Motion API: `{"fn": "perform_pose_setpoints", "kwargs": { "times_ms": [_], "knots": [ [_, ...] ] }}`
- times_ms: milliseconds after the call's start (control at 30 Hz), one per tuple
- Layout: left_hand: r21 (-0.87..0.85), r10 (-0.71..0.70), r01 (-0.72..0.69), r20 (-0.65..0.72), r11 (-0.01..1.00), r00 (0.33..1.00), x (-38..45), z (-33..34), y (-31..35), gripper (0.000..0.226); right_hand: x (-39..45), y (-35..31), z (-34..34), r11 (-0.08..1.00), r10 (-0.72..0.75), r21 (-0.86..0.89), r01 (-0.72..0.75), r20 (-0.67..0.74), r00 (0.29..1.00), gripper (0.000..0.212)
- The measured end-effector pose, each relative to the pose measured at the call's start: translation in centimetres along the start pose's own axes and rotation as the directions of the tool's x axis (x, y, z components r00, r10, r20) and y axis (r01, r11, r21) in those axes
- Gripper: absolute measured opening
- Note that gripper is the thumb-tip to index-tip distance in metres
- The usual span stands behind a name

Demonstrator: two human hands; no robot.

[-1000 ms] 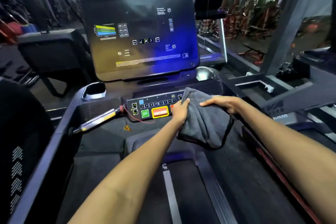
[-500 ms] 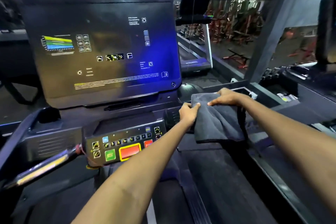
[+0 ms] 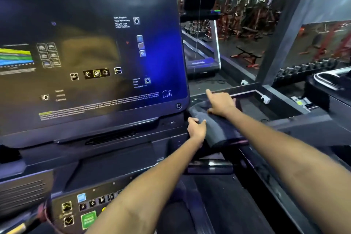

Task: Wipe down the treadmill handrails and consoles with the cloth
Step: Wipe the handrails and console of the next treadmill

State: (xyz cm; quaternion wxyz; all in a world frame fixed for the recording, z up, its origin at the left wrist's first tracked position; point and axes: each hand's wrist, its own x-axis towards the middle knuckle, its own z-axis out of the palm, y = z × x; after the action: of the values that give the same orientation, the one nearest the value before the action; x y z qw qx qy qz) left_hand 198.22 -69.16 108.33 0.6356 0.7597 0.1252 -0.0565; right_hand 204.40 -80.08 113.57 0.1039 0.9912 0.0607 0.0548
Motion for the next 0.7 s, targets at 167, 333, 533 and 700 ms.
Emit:
{"fn": "perform_pose_setpoints", "kwargs": {
  "times_ms": [167, 333, 533, 700],
  "knots": [
    [0.413, 0.193, -0.243, 0.161, 0.878, 0.968, 1.5, -1.2, -0.9, 0.025, 0.7, -2.2, 4.3, 0.967, -0.075, 0.251, 0.046, 0.105, 0.992, 0.047],
    [0.812, 0.257, -0.339, 0.241, 0.475, 0.936, 1.1, -2.7, -1.3, 0.049, -1.6, -1.7, 6.3, 0.979, -0.121, 0.175, 0.100, 0.111, 0.986, 0.082],
    [0.950, 0.151, -0.275, 0.253, 0.145, 0.956, 0.4, -2.1, -2.6, 0.088, 2.2, -1.3, 6.5, 0.969, -0.139, 0.226, 0.101, 0.158, 0.978, 0.049],
    [0.967, 0.141, -0.241, 0.228, 0.085, 0.964, -0.3, -1.4, -2.5, 0.106, 4.0, -2.6, 5.9, 0.921, -0.327, 0.273, 0.278, 0.154, 0.932, 0.049]
  ]
}}
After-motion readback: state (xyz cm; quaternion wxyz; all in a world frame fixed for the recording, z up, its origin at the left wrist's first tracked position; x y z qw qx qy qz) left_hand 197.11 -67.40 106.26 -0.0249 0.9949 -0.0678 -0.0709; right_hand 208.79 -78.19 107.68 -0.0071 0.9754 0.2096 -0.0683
